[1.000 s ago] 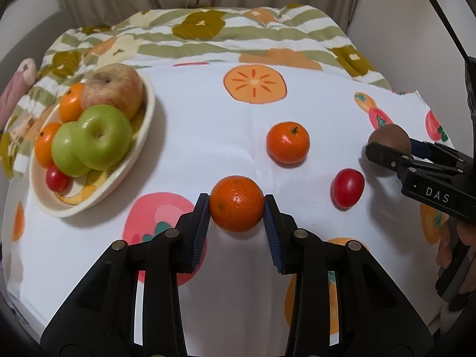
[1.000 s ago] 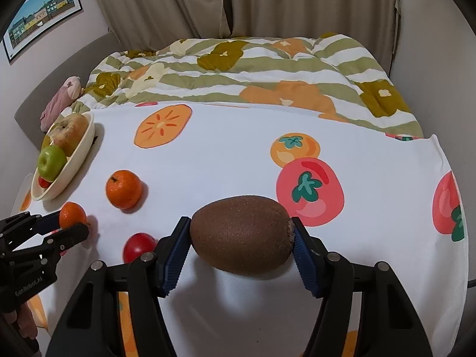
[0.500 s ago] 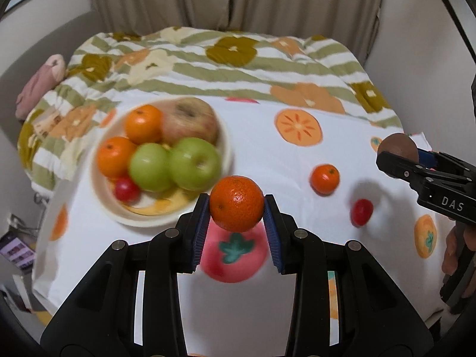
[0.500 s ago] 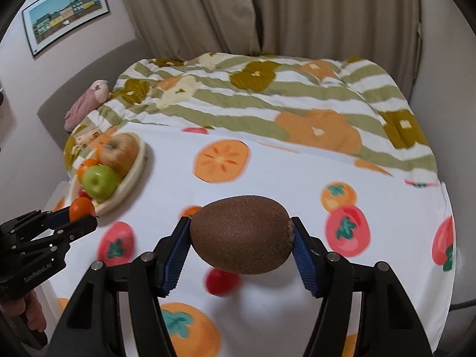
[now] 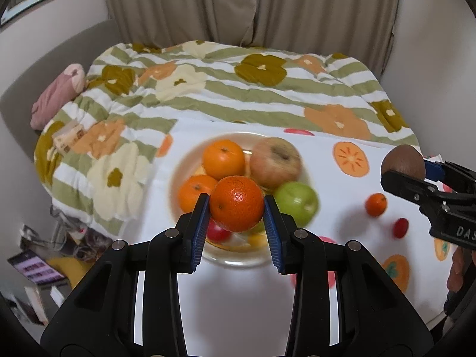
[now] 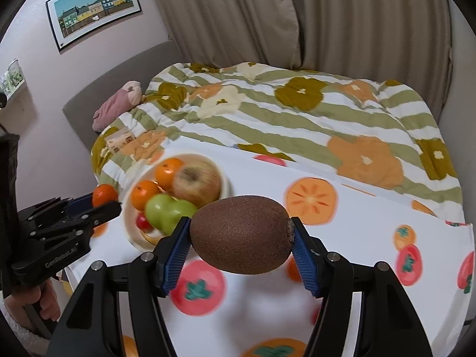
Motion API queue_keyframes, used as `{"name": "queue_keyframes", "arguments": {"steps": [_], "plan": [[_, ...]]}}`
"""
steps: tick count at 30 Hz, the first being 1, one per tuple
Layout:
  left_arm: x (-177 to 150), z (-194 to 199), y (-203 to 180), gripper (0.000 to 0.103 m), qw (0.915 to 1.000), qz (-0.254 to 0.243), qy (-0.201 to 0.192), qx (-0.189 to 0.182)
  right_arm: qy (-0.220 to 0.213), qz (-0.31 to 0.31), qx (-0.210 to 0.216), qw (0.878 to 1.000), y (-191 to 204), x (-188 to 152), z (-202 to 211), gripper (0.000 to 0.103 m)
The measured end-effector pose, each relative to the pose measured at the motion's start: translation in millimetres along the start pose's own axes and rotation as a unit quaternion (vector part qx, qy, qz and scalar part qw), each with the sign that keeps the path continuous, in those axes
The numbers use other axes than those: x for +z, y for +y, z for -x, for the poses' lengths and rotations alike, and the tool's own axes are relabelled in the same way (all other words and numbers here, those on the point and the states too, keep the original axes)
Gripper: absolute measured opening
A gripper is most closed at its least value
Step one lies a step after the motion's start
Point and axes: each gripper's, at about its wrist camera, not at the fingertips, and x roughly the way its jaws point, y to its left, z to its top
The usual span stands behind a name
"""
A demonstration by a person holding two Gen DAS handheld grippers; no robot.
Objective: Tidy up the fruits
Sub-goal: 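Carry the mandarin and kiwi with both tools over the plate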
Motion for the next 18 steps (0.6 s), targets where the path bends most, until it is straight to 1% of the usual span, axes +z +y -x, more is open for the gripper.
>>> {"name": "queue_keyframes", "arguments": {"steps": [6, 10, 13, 18], "plan": [[18, -23, 37, 0.04, 0.9996, -0.023, 0.006, -0.018, 0.002, -0.008, -0.002, 1.0, 35, 13, -23, 0.061], [29, -50, 59, 0.04, 0.9982, -0.044, 0.016, -0.037, 0.003, -0.024, -0.013, 1.0, 53, 18, -40, 0.061], [36, -71, 70, 0.04, 0.9964, -0.063, 0.023, -0.051, 0.002, -0.037, -0.022, 0.999, 63, 21, -53, 0.061], [43, -103, 76, 0.04, 0.9926, -0.088, 0.04, -0.074, 0.004, -0.055, -0.041, 0.998, 74, 24, -69, 0.061]]}}
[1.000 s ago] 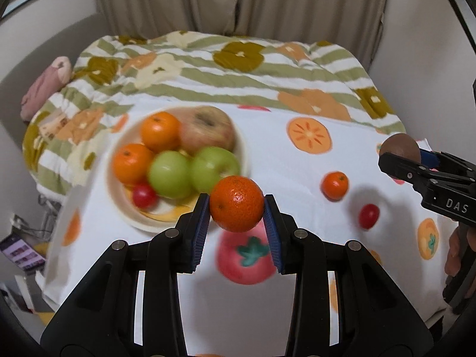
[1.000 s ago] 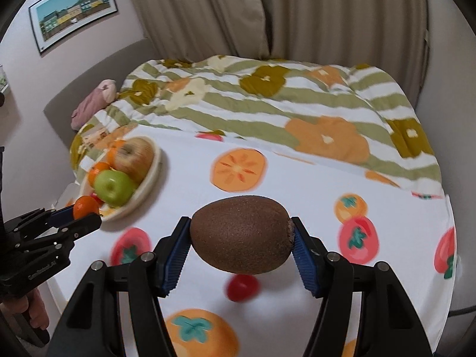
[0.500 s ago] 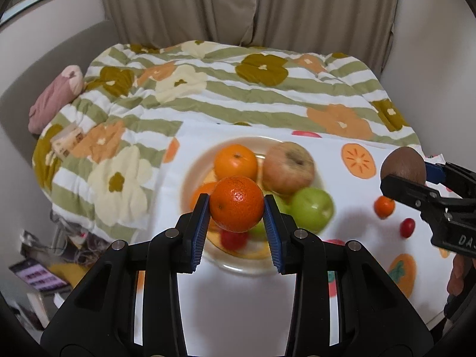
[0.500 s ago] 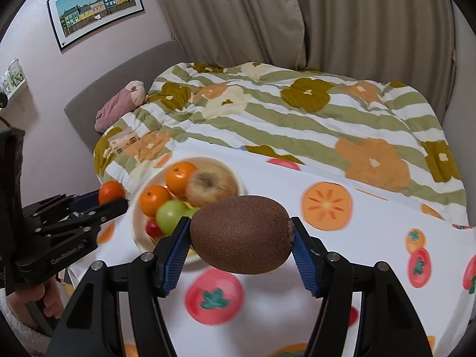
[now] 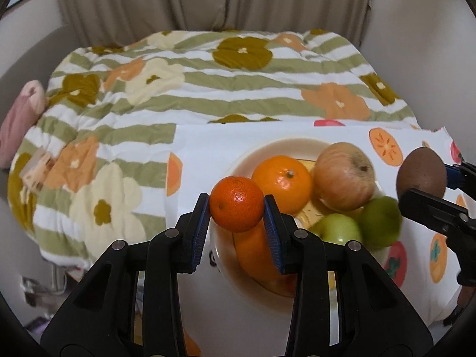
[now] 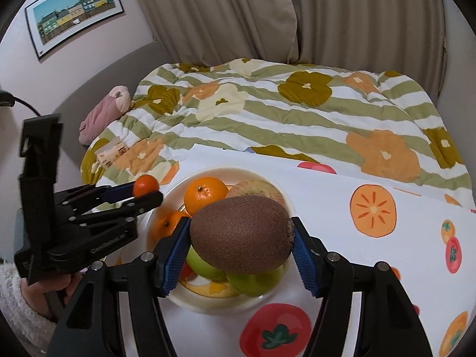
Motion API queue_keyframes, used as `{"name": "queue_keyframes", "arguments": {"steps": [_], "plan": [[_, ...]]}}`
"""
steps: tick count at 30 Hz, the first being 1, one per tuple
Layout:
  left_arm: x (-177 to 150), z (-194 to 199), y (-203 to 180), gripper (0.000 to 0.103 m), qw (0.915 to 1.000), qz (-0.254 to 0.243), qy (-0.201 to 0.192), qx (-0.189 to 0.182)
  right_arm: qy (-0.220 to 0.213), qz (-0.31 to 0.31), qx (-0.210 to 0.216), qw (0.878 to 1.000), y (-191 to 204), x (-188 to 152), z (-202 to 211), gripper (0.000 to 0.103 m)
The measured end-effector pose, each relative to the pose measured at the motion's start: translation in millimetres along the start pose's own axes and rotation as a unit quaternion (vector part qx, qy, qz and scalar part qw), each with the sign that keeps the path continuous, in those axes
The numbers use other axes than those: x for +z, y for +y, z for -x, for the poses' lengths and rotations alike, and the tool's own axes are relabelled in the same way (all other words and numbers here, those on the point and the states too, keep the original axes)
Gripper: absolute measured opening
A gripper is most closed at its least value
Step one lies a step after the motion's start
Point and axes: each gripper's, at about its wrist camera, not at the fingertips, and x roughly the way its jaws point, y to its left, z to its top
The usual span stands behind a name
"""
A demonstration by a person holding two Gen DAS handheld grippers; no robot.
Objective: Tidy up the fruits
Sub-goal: 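Carry the mandarin and kiwi with both tools over the plate, then open both tools to release the mandarin and kiwi onto the plate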
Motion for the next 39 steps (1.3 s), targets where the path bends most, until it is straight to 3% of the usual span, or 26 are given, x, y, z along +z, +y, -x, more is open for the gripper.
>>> {"name": "queue_keyframes", "arguments": {"steps": [7, 8, 9, 11, 15, 29, 39], "plan": [[1, -19, 7, 0.041, 0.9993, -0.018, 0.013, -0.029, 0.004, -0.019, -0.017, 1.0, 5, -3, -8, 0.061], [1, -19, 7, 0.05, 0.9989, -0.018, 0.014, -0.04, 0.004, -0.021, -0.019, 1.0, 4, -3, -8, 0.061], [2, -18, 8, 0.071, 0.9989, -0.019, 0.013, -0.041, 0.004, -0.024, -0.021, 0.999, 4, -3, -9, 0.061], [3, -13, 8, 0.103, 0.999, -0.023, -0.002, -0.04, 0.003, -0.029, -0.025, 0.999, 4, -2, -9, 0.061], [7, -2, 12, 0.103, 0.9984, -0.028, -0.017, -0.046, 0.0, -0.031, -0.033, 0.999, 4, 2, -6, 0.061], [-22, 21, 57, 0.103, 1.0, -0.003, 0.002, -0.002, 0.013, 0.0, -0.013, 1.0, 39, 11, -38, 0.061], [-38, 21, 70, 0.103, 0.9999, 0.009, 0.011, 0.008, 0.025, 0.053, -0.026, 0.998, 57, 7, -60, 0.061]]}}
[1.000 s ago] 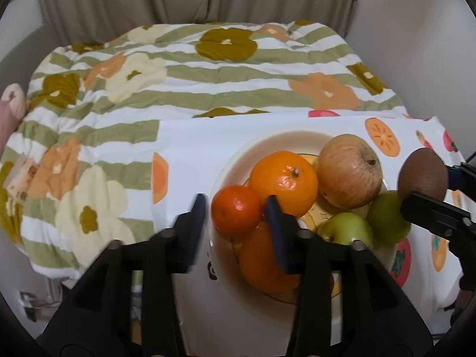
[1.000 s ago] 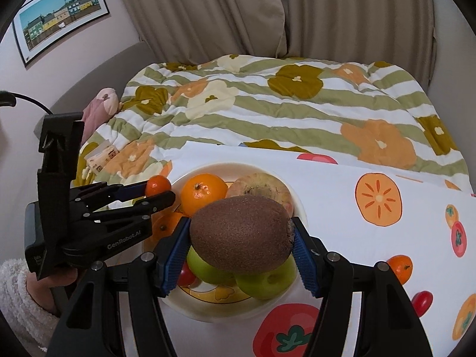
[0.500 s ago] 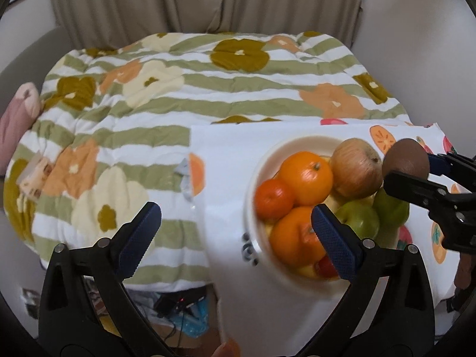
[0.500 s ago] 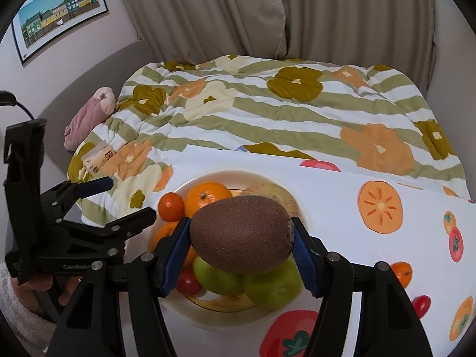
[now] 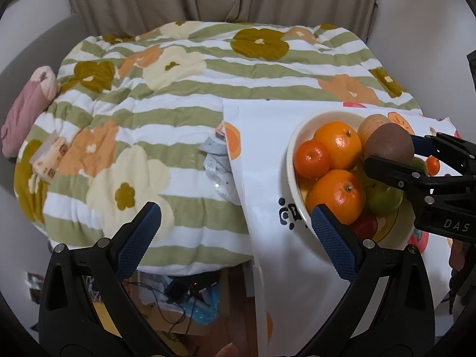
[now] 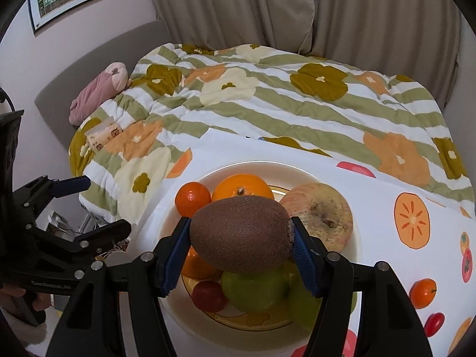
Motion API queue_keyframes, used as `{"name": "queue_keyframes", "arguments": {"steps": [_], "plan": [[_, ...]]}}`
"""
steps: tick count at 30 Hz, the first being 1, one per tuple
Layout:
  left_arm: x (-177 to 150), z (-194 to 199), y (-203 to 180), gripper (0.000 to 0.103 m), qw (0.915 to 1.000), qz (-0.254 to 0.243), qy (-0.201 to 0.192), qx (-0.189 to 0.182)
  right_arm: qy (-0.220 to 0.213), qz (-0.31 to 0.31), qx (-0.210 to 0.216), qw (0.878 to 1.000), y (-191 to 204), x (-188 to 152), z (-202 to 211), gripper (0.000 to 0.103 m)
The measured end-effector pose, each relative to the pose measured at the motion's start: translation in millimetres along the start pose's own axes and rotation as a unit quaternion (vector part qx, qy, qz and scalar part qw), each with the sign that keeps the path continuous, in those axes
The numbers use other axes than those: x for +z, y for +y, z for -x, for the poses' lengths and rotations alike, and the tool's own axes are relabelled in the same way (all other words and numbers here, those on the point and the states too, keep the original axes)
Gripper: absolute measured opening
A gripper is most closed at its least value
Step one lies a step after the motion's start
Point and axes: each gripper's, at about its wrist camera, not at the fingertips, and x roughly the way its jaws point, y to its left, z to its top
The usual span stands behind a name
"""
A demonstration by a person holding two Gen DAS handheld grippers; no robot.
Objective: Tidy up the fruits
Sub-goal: 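Open both tools to release the mandarin and kiwi onto the plate, then withdraw both tools toward the last mandarin and red tomato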
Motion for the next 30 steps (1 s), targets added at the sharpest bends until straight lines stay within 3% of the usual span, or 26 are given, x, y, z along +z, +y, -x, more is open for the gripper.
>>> {"name": "queue_keyframes", "arguments": {"steps": [4, 5, 6, 8, 9, 20, 30], "plan": [[-4, 2, 0, 0.103, 1.0, 0.001, 0.0, 0.003, 0.006, 0.008, -0.005, 1.0, 3, 0, -3, 0.063], [-5, 3, 0, 0.103, 1.0, 0.0, 0.0, 0.004, 0.0, 0.009, -0.004, 1.0, 3, 0, 0, 0.068], [-6, 4, 0, 0.103, 1.0, 0.001, -0.001, 0.005, -0.009, 0.01, -0.003, 1.0, 4, 0, 3, 0.081], [-7, 6, 0, 0.103, 1.0, 0.003, -0.002, 0.006, -0.023, 0.016, 0.0, 1.0, 5, 0, 9, 0.098], [-7, 7, 0, 0.103, 1.0, 0.005, -0.003, 0.006, -0.025, 0.019, -0.001, 0.999, 6, 1, 10, 0.099], [-5, 30, -13, 0.103, 0.9996, 0.006, -0.019, 0.022, -0.035, 0.014, 0.003, 0.999, -1, -5, 34, 0.1], [0, 77, -51, 0.103, 0.9971, 0.037, -0.048, 0.046, -0.048, 0.013, 0.035, 0.998, -27, -5, 89, 0.1]]}}
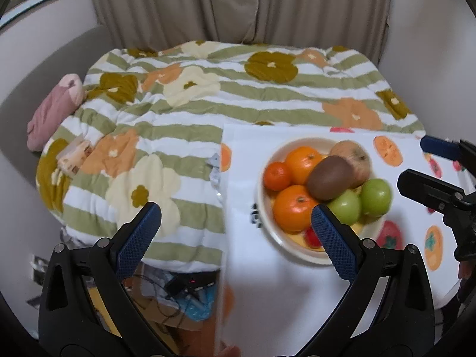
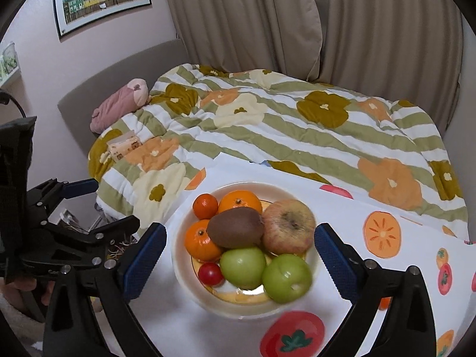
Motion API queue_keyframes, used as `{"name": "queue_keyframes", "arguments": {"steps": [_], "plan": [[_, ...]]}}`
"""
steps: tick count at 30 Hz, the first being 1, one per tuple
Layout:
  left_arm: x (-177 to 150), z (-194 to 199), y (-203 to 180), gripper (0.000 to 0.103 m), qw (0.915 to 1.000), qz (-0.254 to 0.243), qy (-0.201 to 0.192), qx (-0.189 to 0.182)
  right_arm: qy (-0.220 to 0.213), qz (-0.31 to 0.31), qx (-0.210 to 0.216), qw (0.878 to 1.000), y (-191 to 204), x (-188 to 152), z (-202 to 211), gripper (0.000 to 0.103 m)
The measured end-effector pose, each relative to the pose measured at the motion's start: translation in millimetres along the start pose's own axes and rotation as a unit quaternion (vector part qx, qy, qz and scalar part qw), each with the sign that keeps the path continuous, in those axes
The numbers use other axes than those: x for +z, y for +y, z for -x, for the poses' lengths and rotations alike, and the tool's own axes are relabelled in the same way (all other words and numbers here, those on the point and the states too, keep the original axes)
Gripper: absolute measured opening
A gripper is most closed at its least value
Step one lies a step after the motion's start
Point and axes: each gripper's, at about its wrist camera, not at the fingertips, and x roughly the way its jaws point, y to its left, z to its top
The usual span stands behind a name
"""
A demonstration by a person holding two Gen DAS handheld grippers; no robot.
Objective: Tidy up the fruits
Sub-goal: 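Withdraw both tools toward the last mandarin and red tomato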
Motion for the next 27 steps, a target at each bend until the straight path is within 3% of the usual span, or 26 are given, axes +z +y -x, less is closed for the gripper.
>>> {"name": "queue_keyframes", "arguments": {"steps": [7, 13, 18, 27], "plan": [[-5, 33, -46, 0.103, 0.9998, 0.005, -0.018, 0.006, -0.011, 0.002, -0.007, 1.0, -34, -18, 51, 0.1], [-11, 45, -88, 0.103, 0.9996, 0.006, -0.024, -0.011, -0.004, -0.005, -0.022, 1.0, -73, -41, 83, 0.1], [-14, 45, -128, 0.103, 0.9994, -0.011, -0.024, -0.024, 0.0, -0.026, -0.034, 0.999, -108, -63, 104, 0.1], [-15, 17, -206, 0.103, 0.9943, -0.07, -0.007, -0.08, 0.01, -0.054, -0.068, 0.996, -161, -92, 118, 0.1]]}}
